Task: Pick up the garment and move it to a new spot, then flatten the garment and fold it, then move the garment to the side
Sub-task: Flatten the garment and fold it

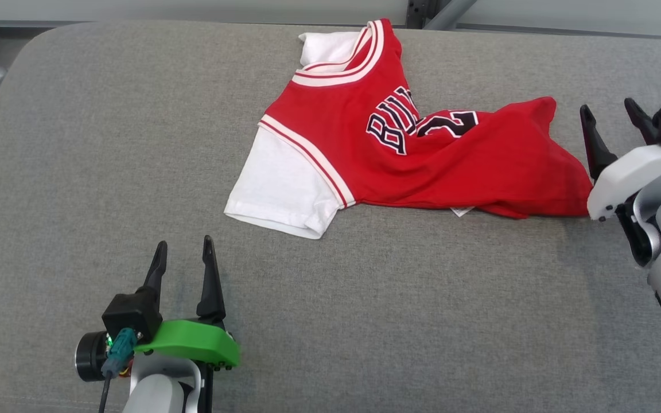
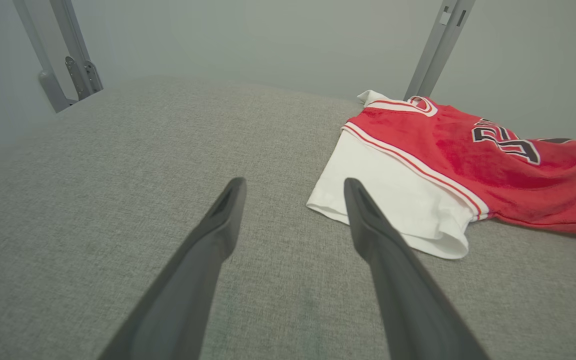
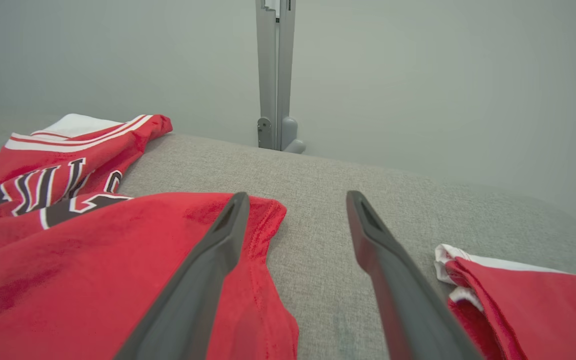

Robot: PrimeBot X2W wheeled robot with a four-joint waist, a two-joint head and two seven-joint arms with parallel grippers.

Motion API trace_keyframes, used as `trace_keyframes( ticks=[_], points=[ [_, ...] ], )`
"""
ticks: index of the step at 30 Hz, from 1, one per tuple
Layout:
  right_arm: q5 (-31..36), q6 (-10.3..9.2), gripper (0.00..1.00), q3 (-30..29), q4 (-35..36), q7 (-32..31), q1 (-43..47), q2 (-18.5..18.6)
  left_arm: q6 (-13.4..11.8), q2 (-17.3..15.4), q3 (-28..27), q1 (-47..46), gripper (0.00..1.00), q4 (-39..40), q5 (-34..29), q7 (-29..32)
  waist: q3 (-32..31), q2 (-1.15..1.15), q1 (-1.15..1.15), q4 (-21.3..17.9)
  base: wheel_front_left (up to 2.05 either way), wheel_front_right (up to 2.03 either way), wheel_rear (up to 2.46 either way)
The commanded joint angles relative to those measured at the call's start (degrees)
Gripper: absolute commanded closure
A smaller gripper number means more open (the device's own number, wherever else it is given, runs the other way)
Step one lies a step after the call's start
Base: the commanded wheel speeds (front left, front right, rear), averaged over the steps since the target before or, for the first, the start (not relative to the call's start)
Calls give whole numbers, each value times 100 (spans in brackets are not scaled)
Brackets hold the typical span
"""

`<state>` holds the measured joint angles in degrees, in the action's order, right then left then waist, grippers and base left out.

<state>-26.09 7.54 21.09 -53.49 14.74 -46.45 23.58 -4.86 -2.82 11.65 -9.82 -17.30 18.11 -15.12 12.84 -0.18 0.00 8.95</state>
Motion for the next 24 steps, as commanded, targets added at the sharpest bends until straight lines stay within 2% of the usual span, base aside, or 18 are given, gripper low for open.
trace_keyframes(
  ticks=[1, 6, 12, 17, 24],
  points=[
    [-35, -11, 0, -80, 139, 47, 217, 9, 8, -15, -23, 81, 0, 20, -31, 1, -103, 18, 0, -110, 0, 0, 0],
    [309, -11, 0, -861, 1400, 46, 1300, -107, 39, -15, -86, 218, 0, 108, -121, 1, -263, 18, 0, -334, 0, 0, 0],
    [1159, -11, 0, -2039, 3174, 47, 2769, -881, 96, -15, -153, 388, 0, 189, -265, 1, -496, 18, 0, -586, 0, 0, 0],
    [1543, -11, 0, -2406, 4124, 48, 3660, -1551, 161, -15, -228, 576, 0, 234, -317, 0, -733, 18, 0, -740, 0, 0, 0],
    [1781, -10, 0, -2417, 4726, 48, 4330, -1933, 176, -15, -298, 886, 0, 337, -345, 1, -1014, 18, 0, -872, 0, 0, 0]
  ],
)
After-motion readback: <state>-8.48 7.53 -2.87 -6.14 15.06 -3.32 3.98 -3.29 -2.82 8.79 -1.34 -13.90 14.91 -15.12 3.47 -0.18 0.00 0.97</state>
